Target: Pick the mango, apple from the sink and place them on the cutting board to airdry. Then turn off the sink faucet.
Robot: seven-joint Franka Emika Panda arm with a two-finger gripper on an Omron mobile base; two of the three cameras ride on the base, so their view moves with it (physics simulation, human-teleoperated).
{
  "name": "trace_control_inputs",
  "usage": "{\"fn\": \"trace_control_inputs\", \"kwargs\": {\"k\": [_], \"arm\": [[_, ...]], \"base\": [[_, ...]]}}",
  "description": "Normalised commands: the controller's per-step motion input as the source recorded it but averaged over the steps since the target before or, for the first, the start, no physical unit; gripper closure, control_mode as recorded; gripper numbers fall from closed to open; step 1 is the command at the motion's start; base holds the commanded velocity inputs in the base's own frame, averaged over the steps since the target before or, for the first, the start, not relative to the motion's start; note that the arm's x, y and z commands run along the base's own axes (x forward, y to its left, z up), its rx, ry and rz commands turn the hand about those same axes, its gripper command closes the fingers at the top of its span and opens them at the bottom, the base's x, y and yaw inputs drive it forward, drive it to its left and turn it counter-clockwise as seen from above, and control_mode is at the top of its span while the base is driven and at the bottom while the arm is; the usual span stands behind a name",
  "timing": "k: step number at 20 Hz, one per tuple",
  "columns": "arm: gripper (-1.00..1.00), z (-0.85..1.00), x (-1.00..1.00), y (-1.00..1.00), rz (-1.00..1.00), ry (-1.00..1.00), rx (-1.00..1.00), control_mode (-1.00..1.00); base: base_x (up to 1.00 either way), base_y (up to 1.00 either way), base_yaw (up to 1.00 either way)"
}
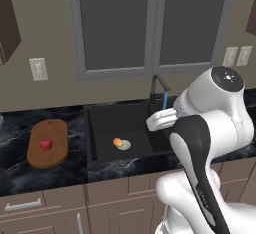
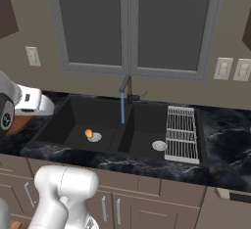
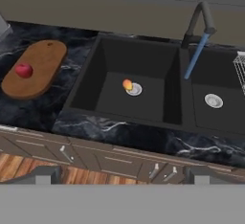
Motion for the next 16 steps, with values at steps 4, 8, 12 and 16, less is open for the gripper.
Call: {"fn": "trace_control_inputs", "kwargs": {"k": [4,8,12,16], "arm": [[-1.0,-0.21,0.16,-0.04,0.0,0.01,-0.03,-1.0],[-1.0,-0.03,0.26,-0.1,0.0,0.05,0.0,-1.0],[-1.0,-0.1,0.27,-0.08,0.0,0.07,0.0,-1.0],[-1.0,-0.26,0.24,-0.04,0.0,0.07,0.0,-1.0]], "base": [[0.0,0.0,0.0],[0.0,0.0,0.0],[0.0,0.0,0.0],[0.0,0.0,0.0]]}}
